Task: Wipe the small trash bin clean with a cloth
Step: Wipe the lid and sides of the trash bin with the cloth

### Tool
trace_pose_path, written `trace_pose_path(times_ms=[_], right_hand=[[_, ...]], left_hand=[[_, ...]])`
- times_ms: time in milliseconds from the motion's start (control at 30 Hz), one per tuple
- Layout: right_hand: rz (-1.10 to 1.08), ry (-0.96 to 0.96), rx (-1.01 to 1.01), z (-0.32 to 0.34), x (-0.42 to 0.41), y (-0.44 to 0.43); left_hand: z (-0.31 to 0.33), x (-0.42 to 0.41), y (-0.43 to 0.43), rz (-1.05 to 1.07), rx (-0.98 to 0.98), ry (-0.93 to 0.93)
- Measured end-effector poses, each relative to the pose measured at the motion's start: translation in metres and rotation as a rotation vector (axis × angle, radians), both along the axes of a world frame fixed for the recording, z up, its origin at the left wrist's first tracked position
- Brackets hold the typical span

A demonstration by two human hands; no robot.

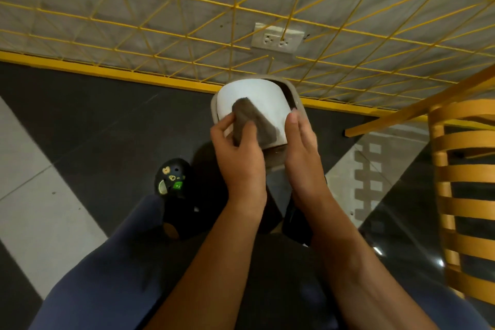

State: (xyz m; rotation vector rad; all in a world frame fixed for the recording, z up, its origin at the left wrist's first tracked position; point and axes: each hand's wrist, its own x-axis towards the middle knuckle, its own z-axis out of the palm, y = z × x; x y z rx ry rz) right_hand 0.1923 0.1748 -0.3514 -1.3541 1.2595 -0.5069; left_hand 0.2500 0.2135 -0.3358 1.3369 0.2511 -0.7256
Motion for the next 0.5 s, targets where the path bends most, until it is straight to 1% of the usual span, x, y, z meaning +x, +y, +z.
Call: trace_pose_path(times_ms=[67,133,167,200,233,267,300,333,367,433,467,500], right_hand=[[0.093,-0.246,0.099,0.009,-0.004,0.002],[0.070,-0.397,0.199,0.008,-0.005,-0.004],[0.018,-0.434,0.224,0.006,-0.006,-0.010],[-0.053,-0.445,0.230,0.004,-0.007,-0.017],[-0.125,-0.414,0.210,0.002,-0.009,-0.023],[-0.180,-0.340,0.166,0.000,-0.011,-0.030],[-0.208,-0.238,0.093,-0.003,-0.013,-0.038],[-0.211,-0.119,0.002,-0.006,-0.013,-0.044],[-0.196,0.004,-0.095,-0.007,-0.010,-0.050],[-0.130,0.199,-0.273,-0.009,0.002,-0.058],[-0.081,0.236,-0.344,-0.010,0.011,-0.060],[-0.020,0.228,-0.404,-0.010,0.021,-0.061]], left_hand=[[0.007,-0.003,-0.005,-0.204,-0.008,-0.036],[0.009,0.000,-0.006,-0.396,-0.043,-0.113],[0.007,0.006,-0.006,-0.478,-0.018,-0.209],[0.004,0.017,-0.006,-0.563,0.087,-0.402],[-0.002,0.030,-0.005,-0.669,0.278,-0.663],[-0.010,0.044,-0.003,-0.820,0.472,-0.875],[-0.019,0.057,-0.001,-0.978,0.623,-0.994],[-0.026,0.068,0.000,-1.121,0.723,-1.019],[-0.034,0.076,0.000,-1.223,0.771,-1.001],[-0.048,0.085,-0.002,-1.307,0.777,-0.971],[-0.053,0.086,-0.004,-1.325,0.767,-0.968],[-0.058,0.086,-0.006,-1.337,0.756,-0.964]])
